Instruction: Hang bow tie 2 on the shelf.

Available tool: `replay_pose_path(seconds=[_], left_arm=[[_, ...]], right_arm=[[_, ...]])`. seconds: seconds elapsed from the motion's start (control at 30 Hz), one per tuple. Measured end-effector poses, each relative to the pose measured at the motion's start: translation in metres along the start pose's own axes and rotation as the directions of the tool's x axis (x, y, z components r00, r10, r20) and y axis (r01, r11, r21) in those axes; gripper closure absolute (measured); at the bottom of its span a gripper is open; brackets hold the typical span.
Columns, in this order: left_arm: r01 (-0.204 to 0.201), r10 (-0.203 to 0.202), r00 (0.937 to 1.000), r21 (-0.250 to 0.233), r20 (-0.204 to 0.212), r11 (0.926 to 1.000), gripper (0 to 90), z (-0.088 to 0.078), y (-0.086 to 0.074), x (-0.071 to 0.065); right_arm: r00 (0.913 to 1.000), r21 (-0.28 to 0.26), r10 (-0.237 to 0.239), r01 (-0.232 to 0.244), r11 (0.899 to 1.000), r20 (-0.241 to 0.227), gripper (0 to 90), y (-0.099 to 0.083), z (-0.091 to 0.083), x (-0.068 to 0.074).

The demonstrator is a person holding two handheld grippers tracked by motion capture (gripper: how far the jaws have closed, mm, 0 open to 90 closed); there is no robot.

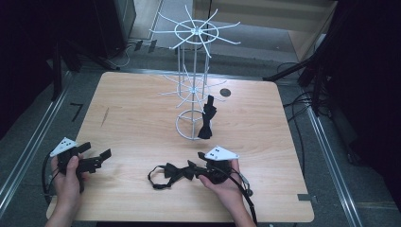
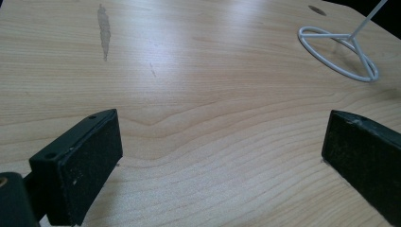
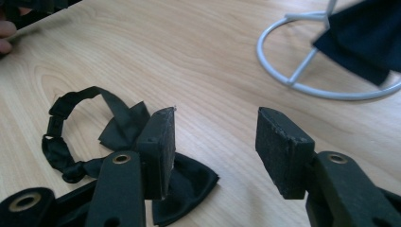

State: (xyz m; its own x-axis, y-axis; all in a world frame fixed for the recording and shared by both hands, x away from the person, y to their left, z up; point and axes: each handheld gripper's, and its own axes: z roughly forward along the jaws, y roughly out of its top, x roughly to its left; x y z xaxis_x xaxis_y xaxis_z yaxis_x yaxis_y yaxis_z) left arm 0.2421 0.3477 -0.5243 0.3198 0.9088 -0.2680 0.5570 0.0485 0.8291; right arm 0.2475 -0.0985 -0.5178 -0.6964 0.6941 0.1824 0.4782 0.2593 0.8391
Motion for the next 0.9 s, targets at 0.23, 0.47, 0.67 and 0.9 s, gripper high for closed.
replay_pose_path(seconds=[0.23,0.47,0.67,0.9], left_arm=[[-0.004,0.004,1.0000,0.002,0.000,1.0000,0.0,0.001,0.001,0.000],[-0.005,0.005,1.0000,0.003,0.002,1.0000,0.0,0.001,0.000,0.000],[-0.005,0.005,1.0000,0.005,0.002,1.0000,0.0,0.001,0.001,0.000],[-0.005,0.005,1.0000,0.005,0.003,1.0000,0.0,0.001,0.001,0.000]], right_arm=[[0.9992,0.027,-0.020,0.021,0.999,-0.034,48.9,-0.004,0.008,0.009],[0.9966,0.044,-0.056,0.058,0.997,-0.060,42.9,-0.006,0.019,0.020],[0.9939,0.058,-0.074,0.079,0.995,-0.081,40.8,-0.008,0.025,0.026],[0.9888,0.084,-0.110,0.119,0.989,-0.101,40.6,-0.012,0.031,0.034]])
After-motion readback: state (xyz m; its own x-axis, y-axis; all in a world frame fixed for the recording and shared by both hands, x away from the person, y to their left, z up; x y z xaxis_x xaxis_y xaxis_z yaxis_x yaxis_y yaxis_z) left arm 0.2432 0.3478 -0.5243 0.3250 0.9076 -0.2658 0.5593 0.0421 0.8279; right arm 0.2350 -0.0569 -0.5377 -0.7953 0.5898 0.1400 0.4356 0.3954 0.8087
